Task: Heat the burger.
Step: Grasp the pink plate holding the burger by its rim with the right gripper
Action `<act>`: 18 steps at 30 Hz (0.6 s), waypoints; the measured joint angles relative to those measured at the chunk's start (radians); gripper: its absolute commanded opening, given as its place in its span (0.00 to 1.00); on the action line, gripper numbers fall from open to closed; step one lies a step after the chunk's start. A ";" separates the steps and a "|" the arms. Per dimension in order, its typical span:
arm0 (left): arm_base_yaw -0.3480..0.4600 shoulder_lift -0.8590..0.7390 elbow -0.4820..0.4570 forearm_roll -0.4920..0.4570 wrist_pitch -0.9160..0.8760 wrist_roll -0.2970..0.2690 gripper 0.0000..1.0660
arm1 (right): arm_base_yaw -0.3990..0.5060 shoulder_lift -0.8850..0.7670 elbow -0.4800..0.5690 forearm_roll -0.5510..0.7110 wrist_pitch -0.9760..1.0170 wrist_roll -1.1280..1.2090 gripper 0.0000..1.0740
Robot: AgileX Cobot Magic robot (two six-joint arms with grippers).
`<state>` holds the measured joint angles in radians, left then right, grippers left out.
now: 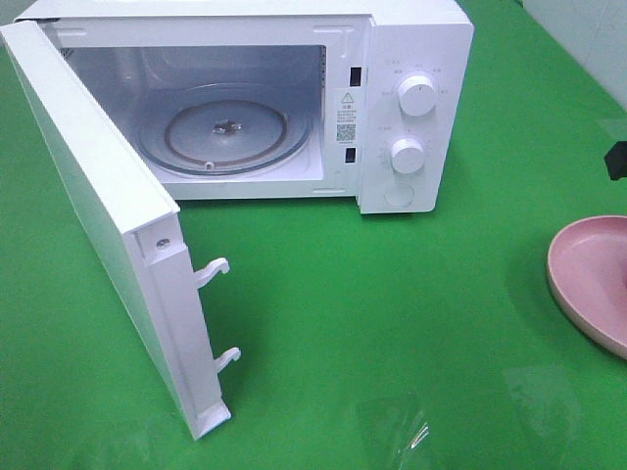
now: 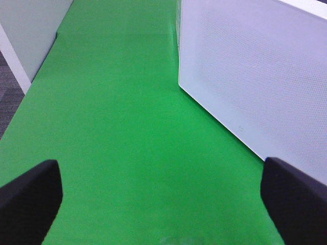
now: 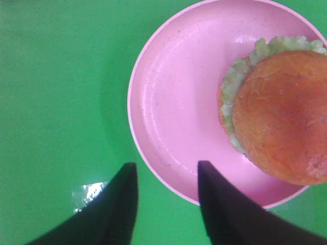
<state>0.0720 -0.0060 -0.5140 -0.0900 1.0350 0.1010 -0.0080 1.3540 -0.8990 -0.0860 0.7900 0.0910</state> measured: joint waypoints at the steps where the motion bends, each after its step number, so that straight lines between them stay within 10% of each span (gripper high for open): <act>1: 0.000 0.000 0.000 0.000 0.000 0.000 0.94 | 0.000 0.010 0.000 0.000 -0.005 -0.013 0.74; 6: 0.000 0.000 0.000 0.000 0.000 0.000 0.94 | 0.000 0.031 0.000 0.000 -0.008 -0.042 0.94; 18: 0.000 0.000 0.000 0.000 0.000 0.000 0.94 | 0.000 0.125 0.000 0.004 -0.009 -0.044 0.91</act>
<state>0.0720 -0.0060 -0.5140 -0.0900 1.0350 0.1010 -0.0080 1.4790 -0.8990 -0.0820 0.7810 0.0470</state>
